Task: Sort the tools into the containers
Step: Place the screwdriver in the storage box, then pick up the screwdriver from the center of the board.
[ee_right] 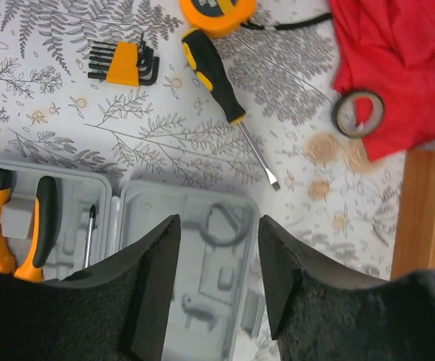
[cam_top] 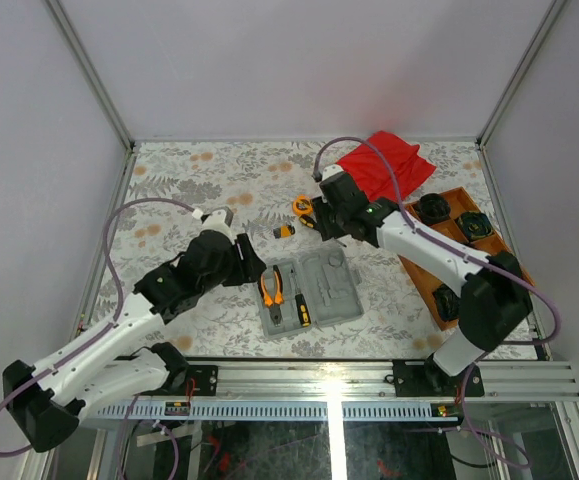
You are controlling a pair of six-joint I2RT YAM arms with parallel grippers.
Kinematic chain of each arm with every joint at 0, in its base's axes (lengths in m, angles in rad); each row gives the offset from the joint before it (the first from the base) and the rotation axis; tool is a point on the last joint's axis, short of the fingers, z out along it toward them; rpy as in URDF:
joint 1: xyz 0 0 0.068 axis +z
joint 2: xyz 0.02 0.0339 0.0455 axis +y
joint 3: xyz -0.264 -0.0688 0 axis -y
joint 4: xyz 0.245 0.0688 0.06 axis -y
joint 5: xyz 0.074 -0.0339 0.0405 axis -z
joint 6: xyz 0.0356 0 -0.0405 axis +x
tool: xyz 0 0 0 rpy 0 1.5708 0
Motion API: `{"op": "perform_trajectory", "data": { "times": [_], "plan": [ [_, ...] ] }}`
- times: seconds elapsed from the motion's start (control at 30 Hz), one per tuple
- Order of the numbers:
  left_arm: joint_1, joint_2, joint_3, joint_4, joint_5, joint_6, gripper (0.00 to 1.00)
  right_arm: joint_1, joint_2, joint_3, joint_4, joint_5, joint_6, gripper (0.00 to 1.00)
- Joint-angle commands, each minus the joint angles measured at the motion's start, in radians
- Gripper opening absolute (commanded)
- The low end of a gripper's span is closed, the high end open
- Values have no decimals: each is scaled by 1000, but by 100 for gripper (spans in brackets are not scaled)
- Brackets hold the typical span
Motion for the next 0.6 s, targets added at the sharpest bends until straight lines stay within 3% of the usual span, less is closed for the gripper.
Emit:
{"op": "perform_trajectory", "data": {
  "times": [0.0,0.1,0.37,0.57],
  "plan": [
    [4,-13,121,-194,-70,119,56,-45,111,80,64,-154,-170,54],
    [3,-26,150,-233,-97,171,55,-72,193,113,90,-198,-243,58],
    [3,-92,94,-137,27,222,56,-126,381,243,47,-380,-421,61],
    [4,-99,88,-133,26,217,56,-146,470,305,18,-397,-478,60]
  ]
}}
